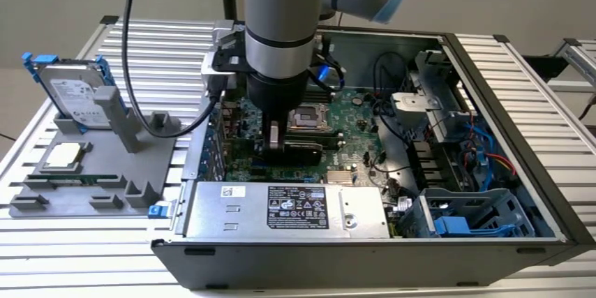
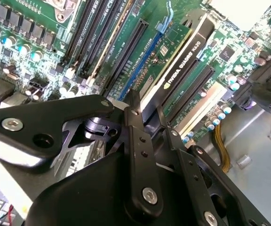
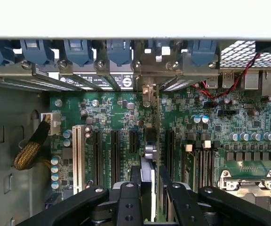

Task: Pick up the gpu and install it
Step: 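Insert the gpu into the slot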

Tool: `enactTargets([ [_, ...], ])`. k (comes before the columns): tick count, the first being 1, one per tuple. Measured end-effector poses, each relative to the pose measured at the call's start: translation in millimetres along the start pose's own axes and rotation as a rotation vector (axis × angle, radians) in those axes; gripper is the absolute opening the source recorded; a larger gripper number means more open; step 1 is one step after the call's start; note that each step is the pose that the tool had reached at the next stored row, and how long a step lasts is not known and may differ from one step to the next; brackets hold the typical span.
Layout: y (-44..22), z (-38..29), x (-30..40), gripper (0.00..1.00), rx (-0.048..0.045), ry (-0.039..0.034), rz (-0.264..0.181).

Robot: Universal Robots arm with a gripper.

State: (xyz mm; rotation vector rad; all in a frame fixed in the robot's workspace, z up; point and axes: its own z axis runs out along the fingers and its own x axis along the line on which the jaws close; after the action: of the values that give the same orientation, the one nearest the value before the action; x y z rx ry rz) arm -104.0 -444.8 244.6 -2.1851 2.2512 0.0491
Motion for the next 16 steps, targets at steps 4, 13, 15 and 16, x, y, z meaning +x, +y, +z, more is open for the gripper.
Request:
enactTargets([
  [4, -0.2, 1.8, 0.0, 0.0, 0.0004, -0.0003, 0.0],
  [13, -0.5, 1.9, 0.0, 1.0, 0.0004, -0.0003, 0.0],
  [15, -0.6, -5.6, -0.2, 1.0, -0.0003, -0.0001, 0.0],
  [16, -0.5, -9.9, -0.4, 1.0, -0.0001, -0.0006, 0.0],
])
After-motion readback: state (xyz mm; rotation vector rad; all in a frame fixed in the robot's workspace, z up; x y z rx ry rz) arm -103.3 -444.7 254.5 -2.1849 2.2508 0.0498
